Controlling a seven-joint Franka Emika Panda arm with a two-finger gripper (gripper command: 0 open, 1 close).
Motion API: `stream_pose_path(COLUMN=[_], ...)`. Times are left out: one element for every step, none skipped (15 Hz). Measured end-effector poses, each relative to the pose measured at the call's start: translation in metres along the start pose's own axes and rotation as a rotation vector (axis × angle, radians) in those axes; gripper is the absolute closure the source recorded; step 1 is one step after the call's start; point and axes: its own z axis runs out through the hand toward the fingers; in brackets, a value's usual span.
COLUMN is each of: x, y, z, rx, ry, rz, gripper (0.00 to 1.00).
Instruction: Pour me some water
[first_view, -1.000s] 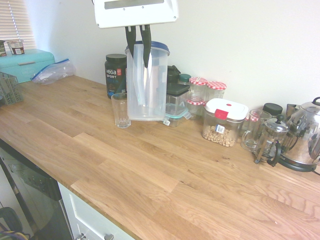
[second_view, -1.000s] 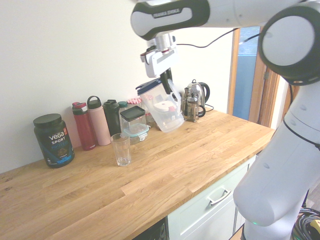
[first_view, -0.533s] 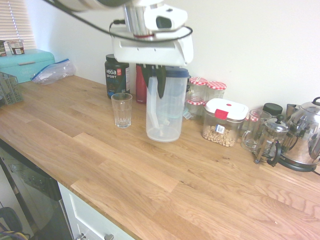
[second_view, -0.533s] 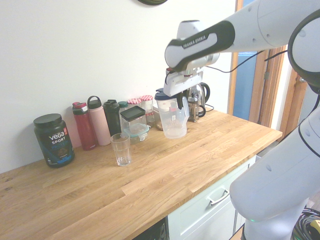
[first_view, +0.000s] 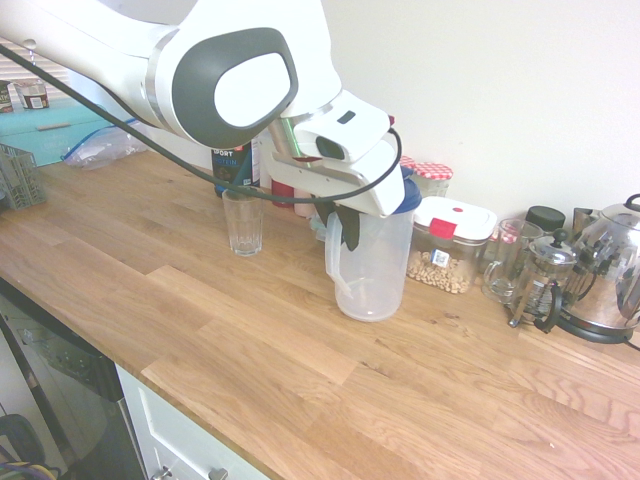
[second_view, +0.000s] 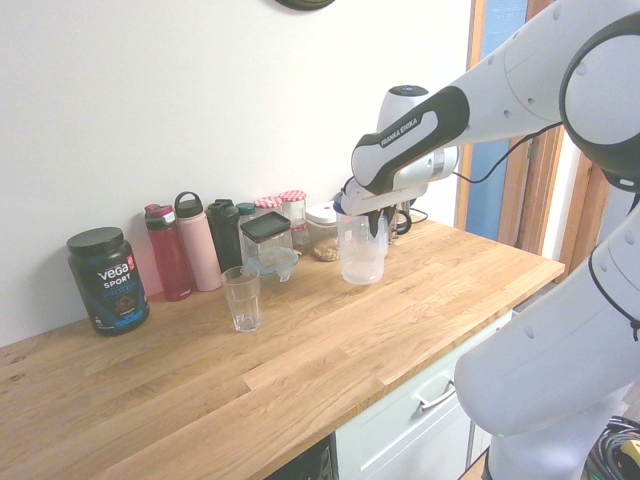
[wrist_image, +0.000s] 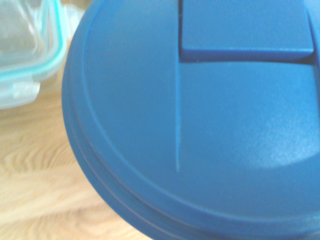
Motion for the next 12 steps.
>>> stream_pose_path(x=[-0.001,-0.001,-0.001,0.0,0.002,0.003,0.004,0.005,0.005,0.005,0.005,0.005], y=[0.001,0.001,0.001,0.001,0.002,0.002,0.002,0.003,0.003,0.004,0.004,0.004], z=[0.001,0.002,0.004,0.006,0.009,0.011,0.014,0.017,0.02,0.023,0.024,0.024], rx=[-0.003,-0.006,-0.008,-0.01,-0.009,-0.008,-0.008,-0.009,-0.009,-0.013,-0.014,-0.013], ry=[-0.008,-0.011,-0.014,-0.014,-0.01,-0.007,-0.005,-0.004,-0.004,-0.008,-0.009,-0.007], rz=[0.004,0.006,0.008,0.011,0.014,0.017,0.019,0.021,0.022,0.022,0.022,0.022], gripper=[1.0,1.0,1.0,1.0,1.0,1.0,1.0,0.0,0.0,0.0,0.0,0.0])
